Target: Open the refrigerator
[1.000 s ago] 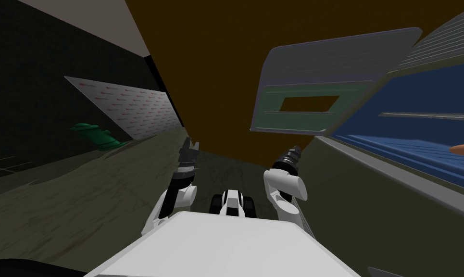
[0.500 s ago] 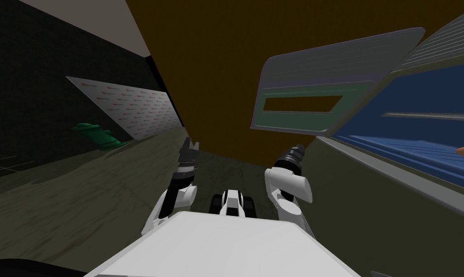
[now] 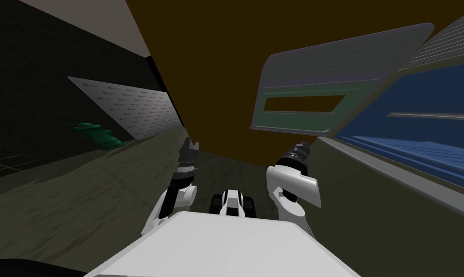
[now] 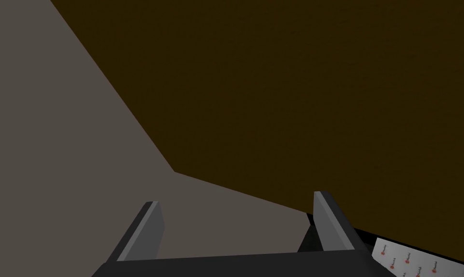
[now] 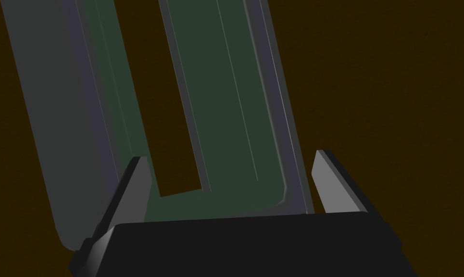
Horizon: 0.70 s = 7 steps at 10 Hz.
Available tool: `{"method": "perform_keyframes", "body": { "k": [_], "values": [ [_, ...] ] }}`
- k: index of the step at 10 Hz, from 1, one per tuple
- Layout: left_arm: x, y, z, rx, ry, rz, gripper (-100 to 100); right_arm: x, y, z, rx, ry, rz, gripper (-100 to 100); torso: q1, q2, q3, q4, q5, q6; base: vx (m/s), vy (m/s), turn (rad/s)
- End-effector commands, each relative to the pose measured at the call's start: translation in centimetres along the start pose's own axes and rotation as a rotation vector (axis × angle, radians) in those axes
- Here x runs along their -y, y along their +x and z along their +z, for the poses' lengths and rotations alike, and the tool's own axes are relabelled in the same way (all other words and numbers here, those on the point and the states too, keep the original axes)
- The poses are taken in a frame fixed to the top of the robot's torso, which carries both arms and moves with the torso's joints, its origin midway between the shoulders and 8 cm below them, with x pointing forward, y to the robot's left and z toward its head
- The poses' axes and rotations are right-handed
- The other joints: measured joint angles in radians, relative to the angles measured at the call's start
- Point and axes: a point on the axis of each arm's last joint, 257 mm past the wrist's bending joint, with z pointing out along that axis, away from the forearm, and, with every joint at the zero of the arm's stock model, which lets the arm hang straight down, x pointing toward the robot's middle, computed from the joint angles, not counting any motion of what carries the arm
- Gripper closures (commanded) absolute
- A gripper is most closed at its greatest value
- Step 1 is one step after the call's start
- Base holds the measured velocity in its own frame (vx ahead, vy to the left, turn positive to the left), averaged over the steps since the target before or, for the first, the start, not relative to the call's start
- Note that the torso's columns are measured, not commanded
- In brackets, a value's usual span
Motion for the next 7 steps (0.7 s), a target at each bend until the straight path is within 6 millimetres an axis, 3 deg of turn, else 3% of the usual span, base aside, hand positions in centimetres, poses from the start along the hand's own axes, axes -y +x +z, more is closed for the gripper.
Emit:
{"method": "perform_keyframes", "body": {
  "k": [1,2,7],
  "values": [
    [0.0,0.0,0.0,0.0,0.0,0.0,0,0.55,0.01,-0.1,0.0,-0.001,-0.001,-100,0.0,0.0,0.0,0.0,0.0,0.0,0.008,-0.005,0.002],
    [0.0,0.0,0.0,0.0,0.0,0.0,0,0.58,0.06,-0.11,-0.001,-0.003,-0.004,0,0.0,0.0,0.0,0.0,0.0,0.0,0.0,0.0,0.0],
    [0.0,0.0,0.0,0.0,0.0,0.0,0,0.57,0.05,-0.11,-0.001,-0.003,-0.003,0,0.0,0.0,0.0,0.0,0.0,0.0,0.0,0.0,0.0]
  ]
}}
